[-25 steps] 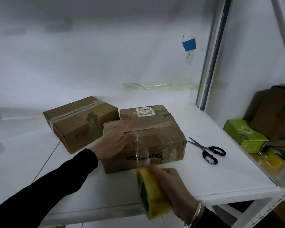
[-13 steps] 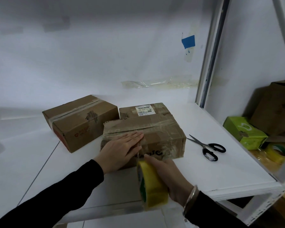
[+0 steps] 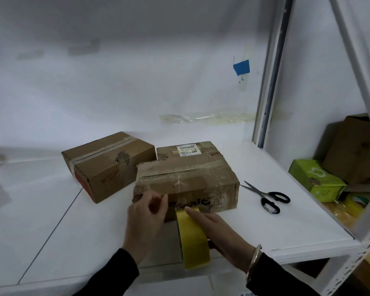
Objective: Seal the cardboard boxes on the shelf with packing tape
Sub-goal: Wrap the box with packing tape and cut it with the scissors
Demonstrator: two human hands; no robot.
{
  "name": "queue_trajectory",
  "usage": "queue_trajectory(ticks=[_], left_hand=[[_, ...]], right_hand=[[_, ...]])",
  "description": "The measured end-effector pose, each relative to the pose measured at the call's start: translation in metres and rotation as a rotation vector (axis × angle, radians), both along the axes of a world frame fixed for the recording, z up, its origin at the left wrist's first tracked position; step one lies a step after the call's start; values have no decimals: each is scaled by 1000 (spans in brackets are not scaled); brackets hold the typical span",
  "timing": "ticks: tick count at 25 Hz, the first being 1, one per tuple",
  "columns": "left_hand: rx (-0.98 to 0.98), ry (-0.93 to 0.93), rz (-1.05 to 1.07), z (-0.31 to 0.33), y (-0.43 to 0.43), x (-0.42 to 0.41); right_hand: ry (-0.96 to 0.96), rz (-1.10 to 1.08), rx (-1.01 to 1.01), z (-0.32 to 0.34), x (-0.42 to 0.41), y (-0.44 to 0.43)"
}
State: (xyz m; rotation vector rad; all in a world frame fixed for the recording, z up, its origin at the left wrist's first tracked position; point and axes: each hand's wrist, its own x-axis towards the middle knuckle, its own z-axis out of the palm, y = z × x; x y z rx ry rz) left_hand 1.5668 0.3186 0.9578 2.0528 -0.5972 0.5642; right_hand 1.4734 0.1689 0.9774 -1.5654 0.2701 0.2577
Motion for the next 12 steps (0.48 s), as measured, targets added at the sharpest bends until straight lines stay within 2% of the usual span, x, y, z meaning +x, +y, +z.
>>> queue_trajectory(ticks=[2,4,7,8,9,11,12], left_hand=[[9,322,-39,-8,-8,-3],[-147,605,-108,-13,-15,4],[-473,923,-148,-12,-20,9],[-553,1013,-163,-12,-21,8],[-590,1080,-173,-11,-23,8],[-603,1157,-177,-11,-26,10],[-604,1179,-178,-12,-26,12]], right_hand=[[-33,36,-43,1,-2,1],[-164,-50,-204,2,-3,-15],[-451,-616,-723,-13,7,-103],[-426,-697,-928,-19,10,-137],[-299,-661,-1096,-26,13,-166],[83,-438,-1200,-39,19,-200],[193,-362,-1205,-43,21,-207]])
